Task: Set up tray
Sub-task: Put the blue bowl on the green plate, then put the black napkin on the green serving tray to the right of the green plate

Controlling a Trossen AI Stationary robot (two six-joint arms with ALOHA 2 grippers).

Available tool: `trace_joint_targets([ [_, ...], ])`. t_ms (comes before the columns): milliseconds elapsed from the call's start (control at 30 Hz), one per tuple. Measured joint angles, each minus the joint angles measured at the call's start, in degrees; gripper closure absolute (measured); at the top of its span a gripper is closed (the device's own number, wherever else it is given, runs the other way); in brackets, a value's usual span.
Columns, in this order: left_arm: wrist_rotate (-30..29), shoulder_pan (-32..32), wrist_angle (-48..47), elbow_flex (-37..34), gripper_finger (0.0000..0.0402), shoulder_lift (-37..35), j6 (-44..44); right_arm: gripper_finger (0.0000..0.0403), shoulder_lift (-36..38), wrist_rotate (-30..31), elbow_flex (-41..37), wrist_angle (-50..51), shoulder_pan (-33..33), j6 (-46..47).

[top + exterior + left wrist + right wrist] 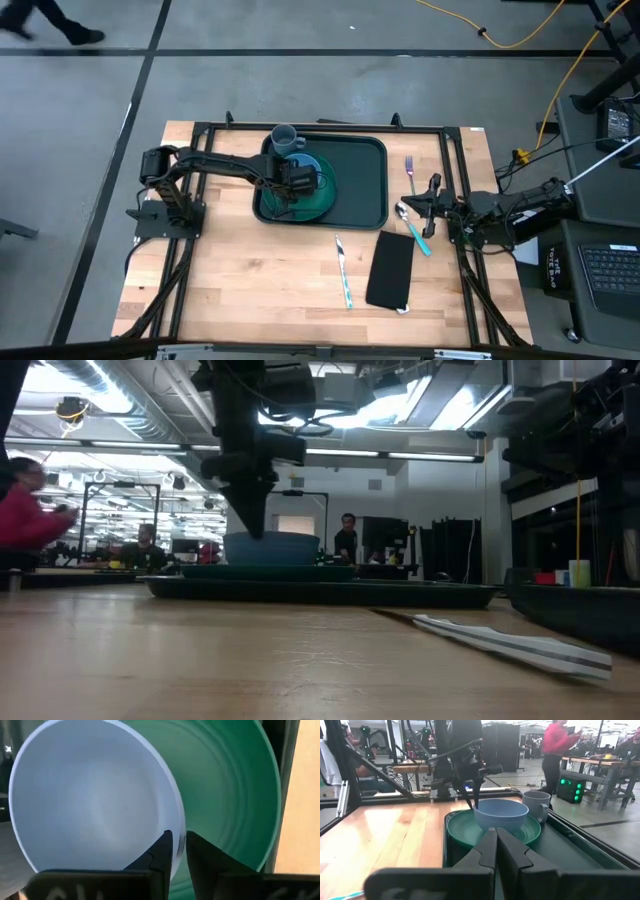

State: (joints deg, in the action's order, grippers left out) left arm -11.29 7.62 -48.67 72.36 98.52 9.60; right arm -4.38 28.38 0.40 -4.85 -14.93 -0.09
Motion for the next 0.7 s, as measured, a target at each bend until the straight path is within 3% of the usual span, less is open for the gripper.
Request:
trace_joint_targets([
  [367, 0.85, -0.02, 0.72, 0.34, 0.031, -0.25, -1.96, 0.0393, 0.02, 0.0, 0.0, -0.01, -0.01, 0.01],
  [700, 3.36, -1.93, -3.79, 8.14, 0.0285, -0.35, -1.87, 0.0393, 0.02, -0.02, 0.0, -0.01, -0.01, 0.04],
])
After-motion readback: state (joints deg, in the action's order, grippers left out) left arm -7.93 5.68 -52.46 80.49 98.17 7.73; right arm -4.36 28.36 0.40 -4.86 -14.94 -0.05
